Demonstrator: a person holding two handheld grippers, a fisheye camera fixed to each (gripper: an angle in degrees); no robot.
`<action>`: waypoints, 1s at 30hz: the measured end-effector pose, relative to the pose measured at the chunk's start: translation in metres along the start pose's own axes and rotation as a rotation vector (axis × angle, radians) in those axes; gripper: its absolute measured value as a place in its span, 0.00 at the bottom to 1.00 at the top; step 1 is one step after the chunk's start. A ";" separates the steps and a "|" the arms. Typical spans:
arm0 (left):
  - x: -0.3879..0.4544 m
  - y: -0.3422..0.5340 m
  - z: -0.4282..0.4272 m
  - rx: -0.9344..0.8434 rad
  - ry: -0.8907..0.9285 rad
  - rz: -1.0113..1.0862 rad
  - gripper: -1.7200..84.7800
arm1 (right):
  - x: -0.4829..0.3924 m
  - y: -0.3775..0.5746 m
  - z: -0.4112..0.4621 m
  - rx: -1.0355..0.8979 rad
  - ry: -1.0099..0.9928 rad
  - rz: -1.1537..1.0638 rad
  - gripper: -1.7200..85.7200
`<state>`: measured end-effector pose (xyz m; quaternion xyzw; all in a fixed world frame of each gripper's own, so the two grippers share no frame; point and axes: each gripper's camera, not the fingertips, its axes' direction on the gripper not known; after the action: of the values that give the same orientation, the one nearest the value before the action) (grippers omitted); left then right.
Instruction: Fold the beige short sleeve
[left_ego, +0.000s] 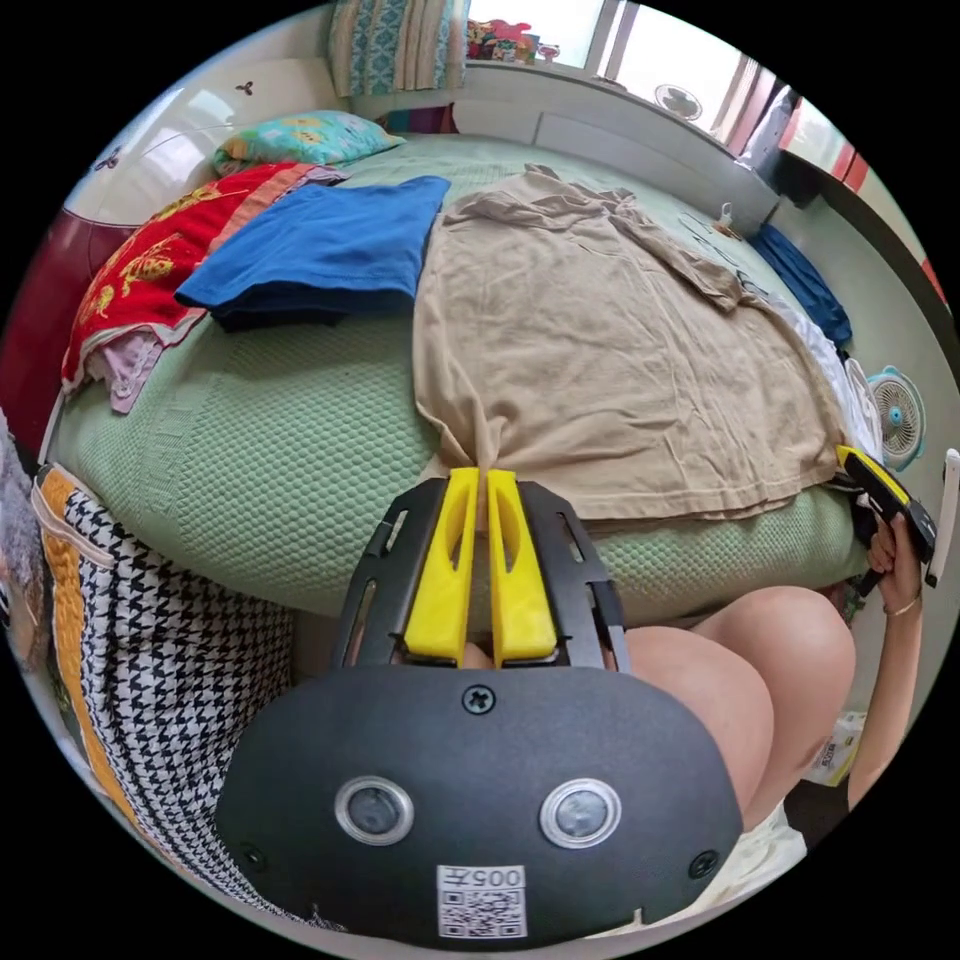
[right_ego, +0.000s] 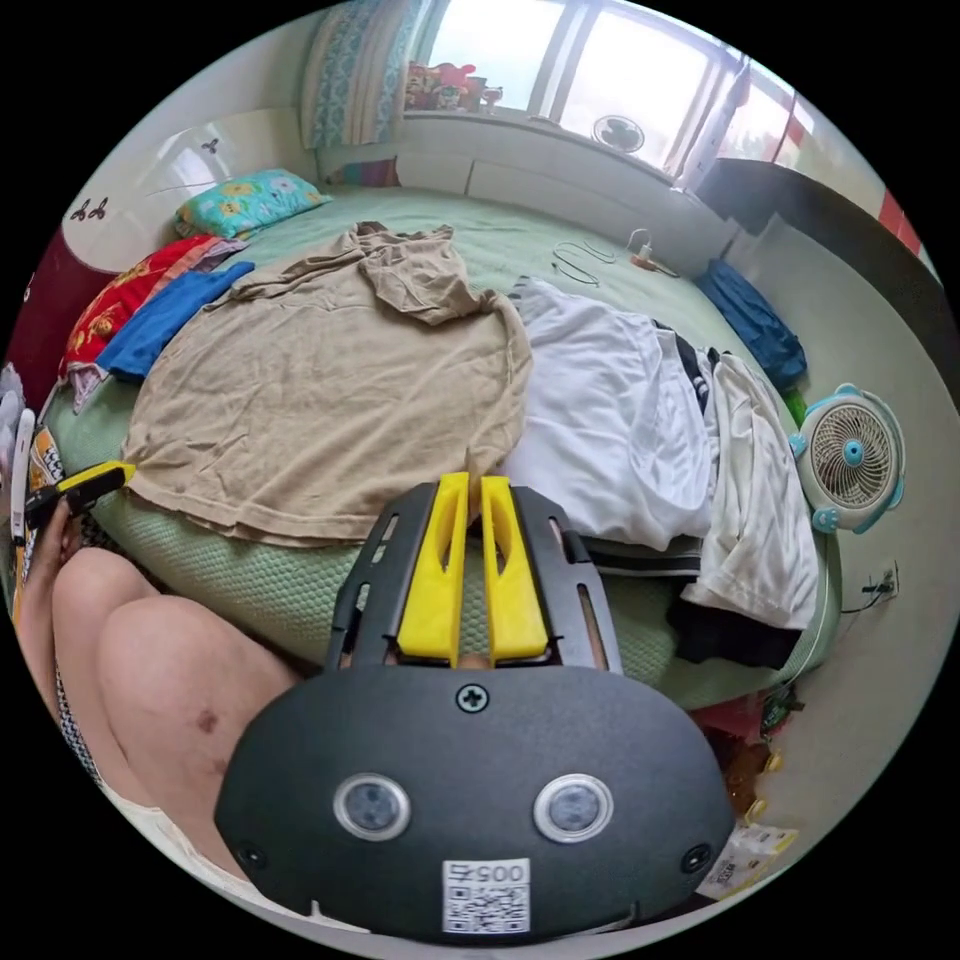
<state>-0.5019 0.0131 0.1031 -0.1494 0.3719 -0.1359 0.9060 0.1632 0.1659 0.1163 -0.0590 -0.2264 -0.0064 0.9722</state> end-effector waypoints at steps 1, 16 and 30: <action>-0.001 0.001 -0.005 0.016 0.007 0.000 0.05 | 0.000 0.001 -0.006 0.009 0.016 -0.008 0.01; -0.032 0.072 -0.162 0.164 0.089 0.088 0.03 | 0.050 0.060 -0.134 0.034 -0.182 0.009 0.00; -0.047 0.115 -0.098 0.024 -0.102 -0.064 0.08 | 0.038 0.113 -0.072 -0.302 -0.037 -0.092 0.06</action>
<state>-0.5883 0.1192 0.0235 -0.1571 0.3189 -0.1615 0.9206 0.2330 0.2703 0.0563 -0.1943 -0.2434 -0.0838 0.9466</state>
